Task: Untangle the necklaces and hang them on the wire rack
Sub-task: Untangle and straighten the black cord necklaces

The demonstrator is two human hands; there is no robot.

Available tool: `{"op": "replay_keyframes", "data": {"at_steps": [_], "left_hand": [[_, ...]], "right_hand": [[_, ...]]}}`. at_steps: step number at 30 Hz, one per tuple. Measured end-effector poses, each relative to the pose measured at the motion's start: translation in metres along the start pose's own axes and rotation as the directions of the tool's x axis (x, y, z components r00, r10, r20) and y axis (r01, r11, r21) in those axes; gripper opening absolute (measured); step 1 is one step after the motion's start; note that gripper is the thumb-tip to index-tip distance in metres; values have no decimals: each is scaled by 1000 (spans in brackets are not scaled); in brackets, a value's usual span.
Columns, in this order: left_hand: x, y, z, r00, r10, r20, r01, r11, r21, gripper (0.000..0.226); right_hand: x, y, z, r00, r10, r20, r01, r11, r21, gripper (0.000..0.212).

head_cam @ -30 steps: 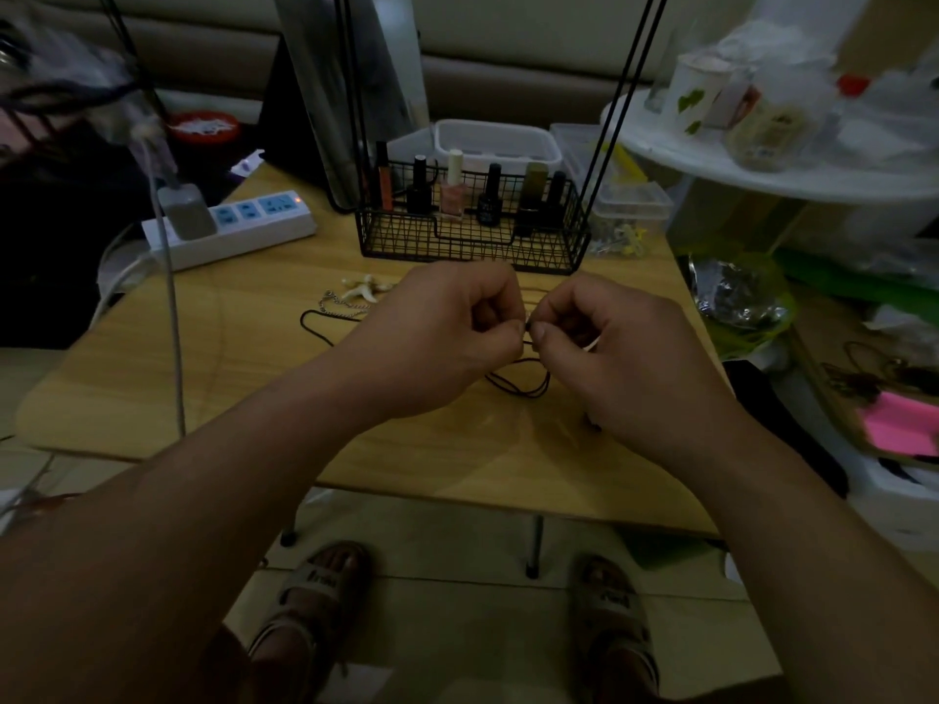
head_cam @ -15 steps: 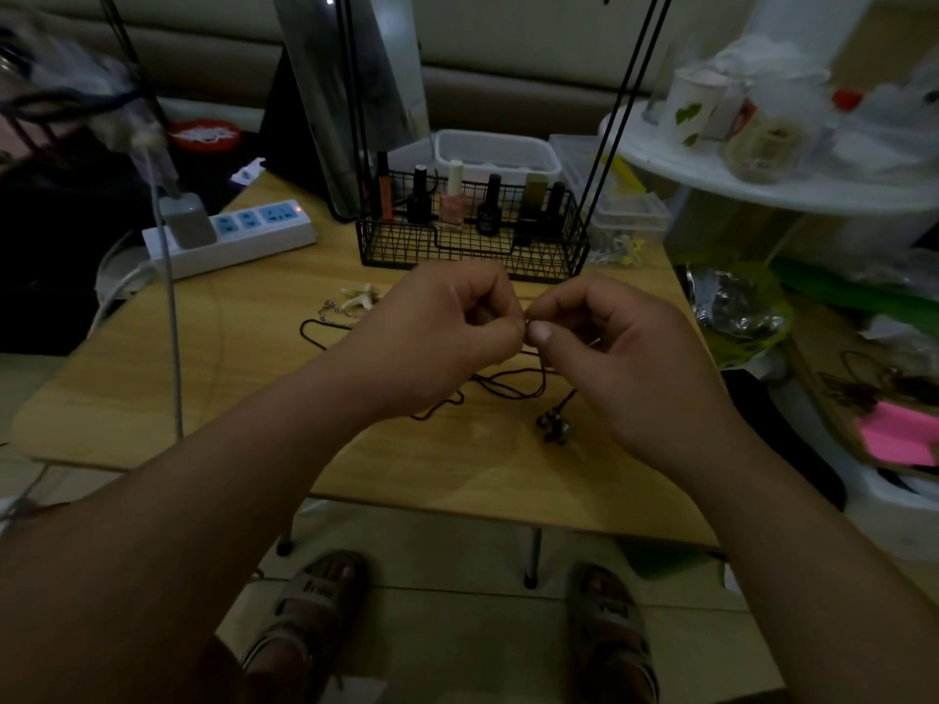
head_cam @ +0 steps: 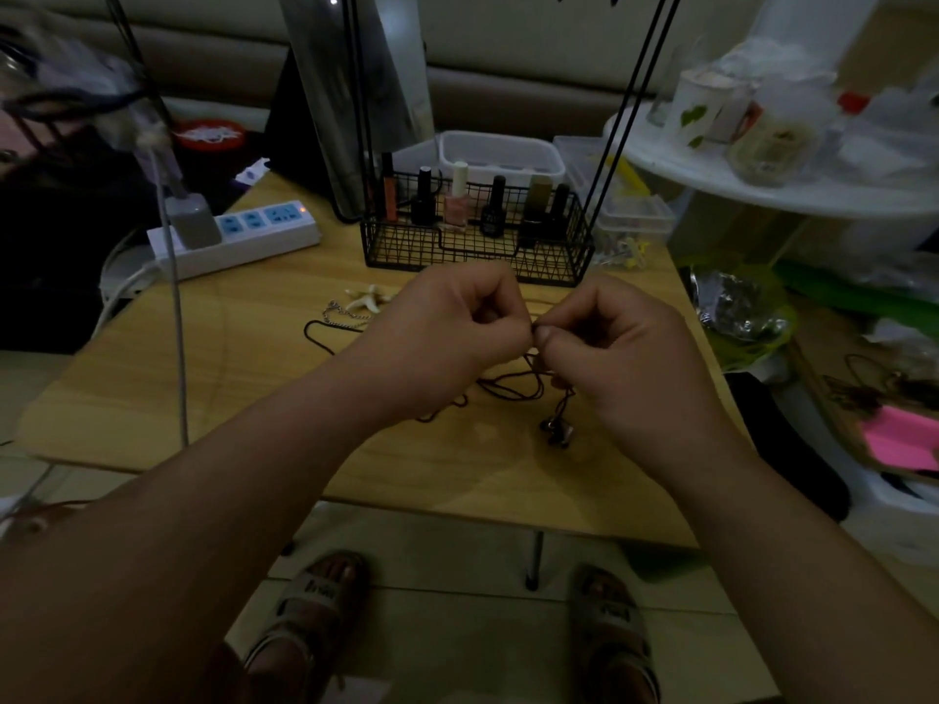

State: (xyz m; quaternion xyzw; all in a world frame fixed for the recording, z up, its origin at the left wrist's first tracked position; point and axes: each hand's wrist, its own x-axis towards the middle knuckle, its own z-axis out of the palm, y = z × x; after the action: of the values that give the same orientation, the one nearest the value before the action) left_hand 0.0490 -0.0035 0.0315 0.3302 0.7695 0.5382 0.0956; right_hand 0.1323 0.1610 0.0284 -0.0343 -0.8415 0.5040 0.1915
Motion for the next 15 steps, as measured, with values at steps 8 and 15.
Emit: {"op": "replay_keyframes", "data": {"at_steps": [8,15], "left_hand": [[-2,-3,1,1000,12,13,-13,998,66,13],[-5,-8,4,992,128,2,-122,936,330,18]], "right_hand": [[-1,3,-3,1000,-7,30,11,992,-126,11],[-5,1,0,954,-265,140,294,733,-613,6]]}}
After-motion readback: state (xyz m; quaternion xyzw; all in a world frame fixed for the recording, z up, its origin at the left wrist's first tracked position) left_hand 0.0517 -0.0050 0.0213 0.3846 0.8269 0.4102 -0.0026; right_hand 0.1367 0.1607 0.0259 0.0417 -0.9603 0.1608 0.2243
